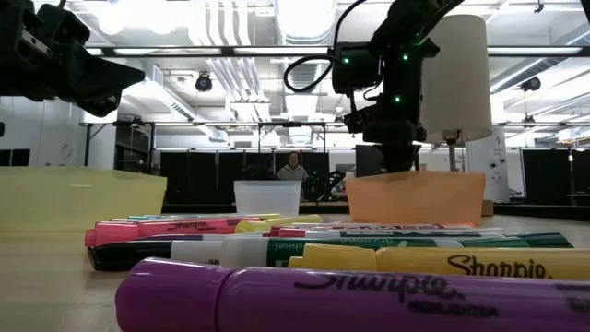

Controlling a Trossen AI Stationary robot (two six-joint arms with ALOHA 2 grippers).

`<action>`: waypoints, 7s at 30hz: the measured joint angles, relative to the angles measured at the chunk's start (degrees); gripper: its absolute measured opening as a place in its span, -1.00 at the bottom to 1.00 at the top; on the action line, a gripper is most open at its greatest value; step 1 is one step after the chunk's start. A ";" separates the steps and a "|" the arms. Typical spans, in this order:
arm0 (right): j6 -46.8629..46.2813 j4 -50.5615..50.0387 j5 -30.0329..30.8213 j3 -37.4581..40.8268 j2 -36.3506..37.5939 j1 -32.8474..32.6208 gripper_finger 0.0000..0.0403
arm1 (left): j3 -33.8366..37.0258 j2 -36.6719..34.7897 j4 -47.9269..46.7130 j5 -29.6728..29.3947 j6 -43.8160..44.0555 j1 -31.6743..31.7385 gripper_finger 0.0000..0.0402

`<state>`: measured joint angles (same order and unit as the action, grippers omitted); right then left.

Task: Pick & Place Markers
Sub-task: Put the top small blue marker into the orange bin, then put the small blue marker into the orange bin

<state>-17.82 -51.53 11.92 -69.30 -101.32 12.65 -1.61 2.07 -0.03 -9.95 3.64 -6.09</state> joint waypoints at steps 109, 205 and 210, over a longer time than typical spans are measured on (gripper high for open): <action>-4.46 -21.18 23.23 -17.73 -7.43 -23.80 -0.83 | 0.00 0.07 -0.03 -0.01 0.02 -0.01 -1.00; -6.43 15.45 -5.72 -8.22 -0.10 -33.21 -0.56 | 0.00 0.09 -0.02 0.01 0.00 -0.02 -1.00; -8.97 16.05 -7.58 -8.15 -5.57 -33.27 -0.45 | 0.00 0.09 -0.02 0.01 0.00 -0.01 -1.00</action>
<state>-26.80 -35.48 4.35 -77.45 -106.89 -20.62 -1.61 2.15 -0.05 -9.93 3.64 -6.09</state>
